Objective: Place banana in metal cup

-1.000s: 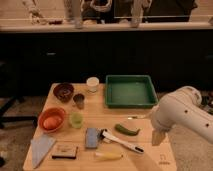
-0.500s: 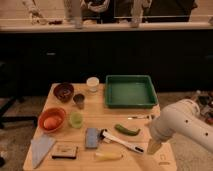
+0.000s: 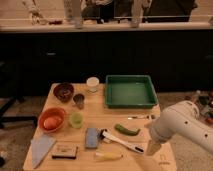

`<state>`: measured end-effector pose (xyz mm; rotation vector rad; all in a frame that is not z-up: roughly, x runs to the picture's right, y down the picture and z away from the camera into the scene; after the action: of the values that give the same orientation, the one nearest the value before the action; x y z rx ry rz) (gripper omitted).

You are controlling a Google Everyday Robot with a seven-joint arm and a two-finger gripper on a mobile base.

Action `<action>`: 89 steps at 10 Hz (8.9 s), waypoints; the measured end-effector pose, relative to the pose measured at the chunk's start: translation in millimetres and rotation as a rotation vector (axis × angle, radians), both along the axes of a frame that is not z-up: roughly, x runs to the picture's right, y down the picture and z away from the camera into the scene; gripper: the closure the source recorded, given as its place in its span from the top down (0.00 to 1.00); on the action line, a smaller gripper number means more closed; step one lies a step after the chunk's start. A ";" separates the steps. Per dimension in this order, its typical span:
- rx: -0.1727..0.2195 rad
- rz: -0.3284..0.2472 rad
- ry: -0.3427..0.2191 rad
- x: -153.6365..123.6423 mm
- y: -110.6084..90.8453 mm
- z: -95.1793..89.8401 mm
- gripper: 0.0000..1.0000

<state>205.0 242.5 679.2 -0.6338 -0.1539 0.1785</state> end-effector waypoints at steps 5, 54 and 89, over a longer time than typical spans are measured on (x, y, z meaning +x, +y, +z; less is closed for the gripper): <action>-0.036 0.070 -0.124 -25.8 24.8 -15.9 0.80; -0.006 0.210 -0.464 -189.5 13.6 -31.2 0.00; 0.086 0.230 -0.534 -373.5 -145.3 69.0 0.00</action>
<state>-168.5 97.2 748.2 -0.5662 -0.7471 0.2201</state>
